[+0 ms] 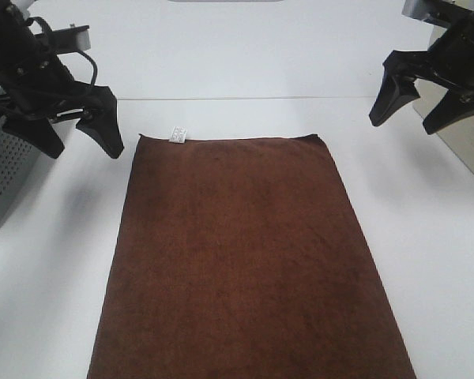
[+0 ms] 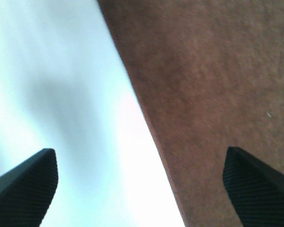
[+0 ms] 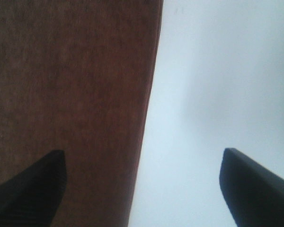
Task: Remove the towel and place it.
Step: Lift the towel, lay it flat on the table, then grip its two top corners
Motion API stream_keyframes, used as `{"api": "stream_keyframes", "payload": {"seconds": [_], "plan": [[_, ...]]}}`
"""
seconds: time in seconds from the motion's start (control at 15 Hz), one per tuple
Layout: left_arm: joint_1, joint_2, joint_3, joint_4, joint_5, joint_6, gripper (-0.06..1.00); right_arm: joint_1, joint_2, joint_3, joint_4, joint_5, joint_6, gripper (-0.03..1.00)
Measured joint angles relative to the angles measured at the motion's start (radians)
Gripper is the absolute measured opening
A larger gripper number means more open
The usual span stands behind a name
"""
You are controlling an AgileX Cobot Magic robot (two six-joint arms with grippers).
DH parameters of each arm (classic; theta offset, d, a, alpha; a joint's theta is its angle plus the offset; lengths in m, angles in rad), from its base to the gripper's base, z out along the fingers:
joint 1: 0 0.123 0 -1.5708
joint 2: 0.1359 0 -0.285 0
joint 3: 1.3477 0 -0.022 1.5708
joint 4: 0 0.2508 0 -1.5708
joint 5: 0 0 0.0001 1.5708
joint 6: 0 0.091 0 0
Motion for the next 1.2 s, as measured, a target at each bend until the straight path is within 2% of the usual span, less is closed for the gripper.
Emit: {"api": "stream_keyframes", "payload": {"seconds": [0.13,0.4,0.6,0.67,0.93,1.2], "plan": [[0.036,0.101,-0.104,0.001,0.000,0.000,0.87,-0.001,0.121,-0.140,0.001,0.005,-0.006,0.84],[0.040,0.310,-0.359,-0.014,-0.004,0.021,0.87,-0.001,0.335,-0.348,0.001,0.016,-0.029,0.84],[0.040,0.440,-0.499,-0.061,-0.004,0.050,0.87,-0.001,0.434,-0.420,0.005,0.006,-0.038,0.84],[0.040,0.494,-0.551,-0.078,-0.004,0.069,0.87,-0.001,0.471,-0.428,0.028,-0.028,-0.040,0.84],[0.040,0.529,-0.572,-0.109,-0.022,0.079,0.87,-0.001,0.515,-0.432,0.047,-0.110,-0.046,0.84],[0.040,0.536,-0.579,-0.132,-0.026,0.081,0.87,0.005,0.525,-0.440,0.051,-0.132,-0.048,0.84]]}}
